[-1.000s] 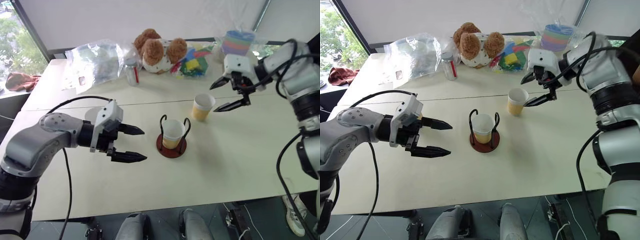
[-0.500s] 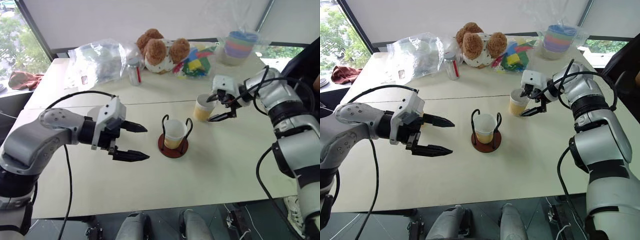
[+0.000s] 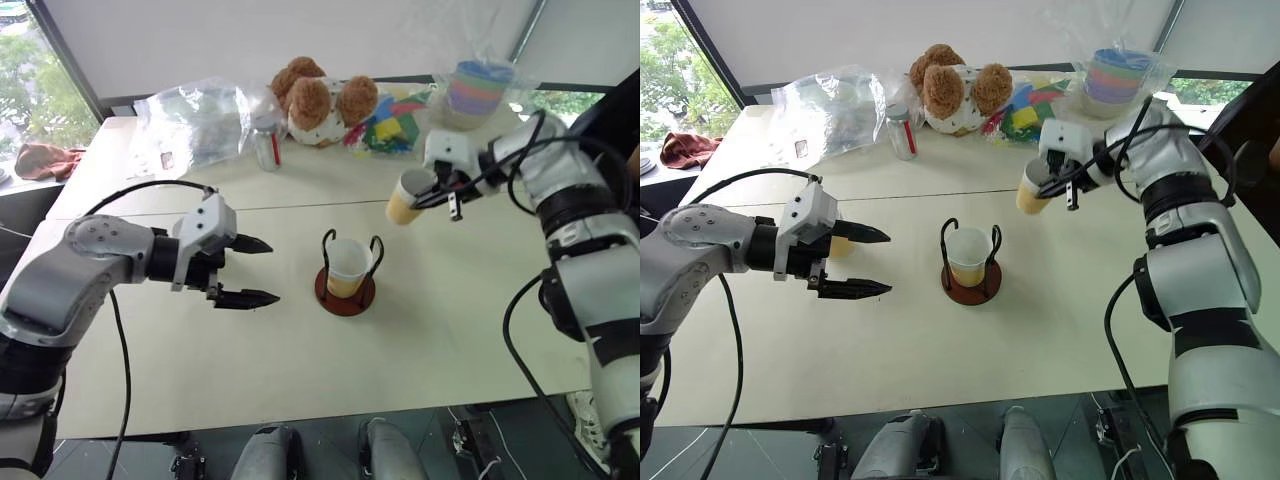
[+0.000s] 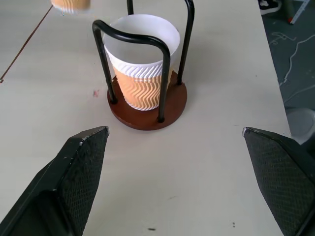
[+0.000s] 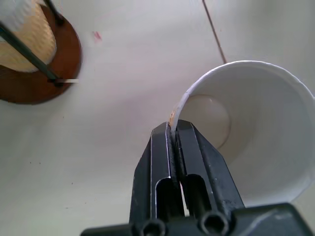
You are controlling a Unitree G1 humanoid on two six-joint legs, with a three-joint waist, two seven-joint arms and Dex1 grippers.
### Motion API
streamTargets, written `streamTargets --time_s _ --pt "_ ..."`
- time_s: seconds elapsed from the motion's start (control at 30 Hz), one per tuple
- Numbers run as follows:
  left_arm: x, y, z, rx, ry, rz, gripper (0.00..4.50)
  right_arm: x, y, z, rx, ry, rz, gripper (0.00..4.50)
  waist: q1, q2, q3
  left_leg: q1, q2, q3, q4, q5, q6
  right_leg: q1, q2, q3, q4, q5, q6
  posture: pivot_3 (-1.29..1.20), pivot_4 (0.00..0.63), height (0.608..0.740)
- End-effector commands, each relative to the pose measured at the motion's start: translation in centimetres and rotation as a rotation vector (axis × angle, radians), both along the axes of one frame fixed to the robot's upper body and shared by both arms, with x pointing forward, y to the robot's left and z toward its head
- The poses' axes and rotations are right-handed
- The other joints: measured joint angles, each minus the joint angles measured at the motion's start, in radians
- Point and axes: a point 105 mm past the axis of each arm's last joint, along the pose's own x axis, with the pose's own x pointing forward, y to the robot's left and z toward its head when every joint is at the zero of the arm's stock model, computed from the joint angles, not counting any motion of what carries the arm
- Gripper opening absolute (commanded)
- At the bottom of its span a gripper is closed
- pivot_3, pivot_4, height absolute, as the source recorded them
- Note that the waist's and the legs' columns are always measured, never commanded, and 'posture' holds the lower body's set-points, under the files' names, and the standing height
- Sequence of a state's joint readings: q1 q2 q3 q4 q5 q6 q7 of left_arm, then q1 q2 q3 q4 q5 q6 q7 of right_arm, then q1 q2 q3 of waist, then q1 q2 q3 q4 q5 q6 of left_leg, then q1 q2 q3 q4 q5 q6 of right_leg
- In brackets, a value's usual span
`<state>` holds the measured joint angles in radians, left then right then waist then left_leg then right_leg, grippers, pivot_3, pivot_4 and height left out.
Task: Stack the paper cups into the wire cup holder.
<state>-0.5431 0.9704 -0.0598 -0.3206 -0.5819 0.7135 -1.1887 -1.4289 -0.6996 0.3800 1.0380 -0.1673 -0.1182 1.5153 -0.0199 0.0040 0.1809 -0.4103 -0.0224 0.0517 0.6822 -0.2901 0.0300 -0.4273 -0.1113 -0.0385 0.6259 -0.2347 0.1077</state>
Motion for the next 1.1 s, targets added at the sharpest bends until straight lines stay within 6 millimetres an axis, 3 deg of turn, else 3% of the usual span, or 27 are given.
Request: streamTargets --time_s 0.03,0.17,0.47,0.9,1.1 --pt "-0.2 0.5 -0.2 0.031 0.004 -0.012 4.5 -3.3 2.9 5.5 -0.017 -0.062 0.148 0.06 0.003 0.001 0.0 0.0 0.0 0.0 0.0 0.0 0.0 0.0 0.0 0.0 0.001 0.0 0.0 0.0 0.15 0.74" --pt "-0.4 0.4 -0.6 0.04 0.023 -0.027 4.5 -6.1 5.1 5.9 0.01 -0.008 0.233 0.06 0.005 -0.001 0.0 0.0 0.0 -0.001 0.001 0.0 0.0 0.0 -0.001 -0.002 0.002 0.0 0.0 0.0 0.15 0.74" --pt "0.0 0.3 -0.9 0.038 -0.02 -0.009 4.5 -9.6 6.3 3.7 -0.007 0.121 0.335 0.06 0.009 -0.001 0.0 0.0 0.0 -0.001 0.002 -0.001 0.001 0.0 -0.002 -0.002 0.002 0.0 0.0 0.0 0.15 0.74" --pt "-0.2 -0.3 -1.1 0.027 -0.011 -0.018 4.5 -10.4 7.5 2.6 -0.002 0.18 0.387 0.06 0.009 -0.001 0.0 0.0 0.0 0.0 0.002 -0.002 0.004 0.0 -0.001 -0.002 0.003 0.0 0.0 0.0 0.15 0.74" --pt "0.0 -0.7 -1.0 0.014 -0.014 -0.02 4.5 -9.7 7.8 1.8 -0.064 0.152 0.399 0.06 0.007 -0.001 0.0 0.0 0.0 0.0 0.002 -0.002 0.003 0.0 -0.001 -0.002 0.003 0.0 0.0 0.0 0.15 0.74"
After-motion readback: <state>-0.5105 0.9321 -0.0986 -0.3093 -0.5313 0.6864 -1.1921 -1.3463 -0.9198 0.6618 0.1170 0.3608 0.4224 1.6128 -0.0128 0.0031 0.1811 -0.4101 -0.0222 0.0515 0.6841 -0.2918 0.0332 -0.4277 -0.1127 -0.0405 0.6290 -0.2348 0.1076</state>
